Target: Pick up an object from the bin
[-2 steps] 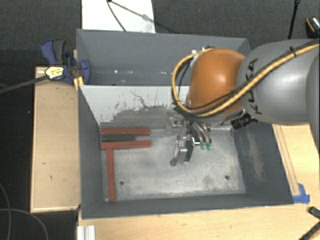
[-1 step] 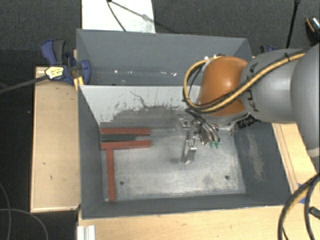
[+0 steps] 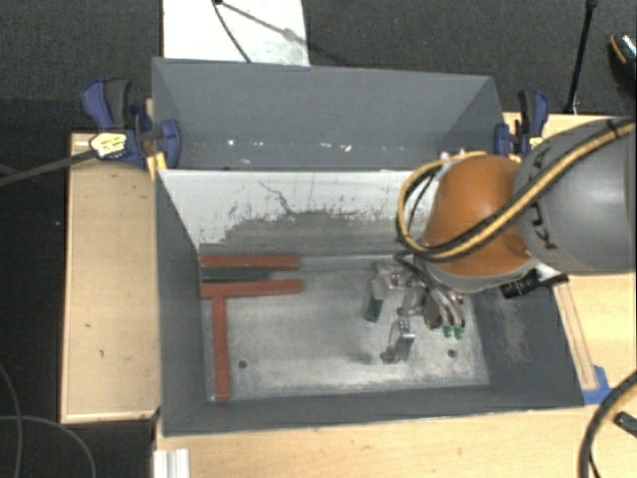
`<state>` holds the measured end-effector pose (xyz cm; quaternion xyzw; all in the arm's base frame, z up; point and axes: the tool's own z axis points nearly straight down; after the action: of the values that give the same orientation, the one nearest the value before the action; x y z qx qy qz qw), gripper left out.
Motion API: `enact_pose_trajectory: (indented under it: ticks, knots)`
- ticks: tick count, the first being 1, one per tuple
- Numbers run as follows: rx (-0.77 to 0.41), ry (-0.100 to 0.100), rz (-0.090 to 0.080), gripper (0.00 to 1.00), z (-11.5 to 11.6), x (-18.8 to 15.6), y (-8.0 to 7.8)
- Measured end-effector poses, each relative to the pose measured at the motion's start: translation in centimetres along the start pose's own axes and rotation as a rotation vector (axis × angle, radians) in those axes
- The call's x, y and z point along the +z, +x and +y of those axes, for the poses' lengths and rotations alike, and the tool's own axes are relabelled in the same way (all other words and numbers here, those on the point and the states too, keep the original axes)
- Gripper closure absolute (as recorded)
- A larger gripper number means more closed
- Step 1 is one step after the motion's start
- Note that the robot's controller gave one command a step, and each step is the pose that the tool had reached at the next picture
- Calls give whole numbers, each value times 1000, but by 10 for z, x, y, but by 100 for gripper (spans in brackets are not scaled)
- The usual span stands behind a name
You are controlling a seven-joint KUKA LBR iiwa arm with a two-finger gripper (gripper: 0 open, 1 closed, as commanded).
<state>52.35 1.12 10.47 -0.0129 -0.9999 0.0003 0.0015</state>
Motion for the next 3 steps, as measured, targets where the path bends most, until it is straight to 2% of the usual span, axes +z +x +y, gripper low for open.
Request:
enact_pose_trajectory:
  ticks: [1, 2, 3]
  knots:
    - [195, 0, -7, 0, -60, 35, -58]
    - [-377, -1, -10, 0, -19, 30, -58]
    - [-159, -2, -4, 0, 2, 34, -50]
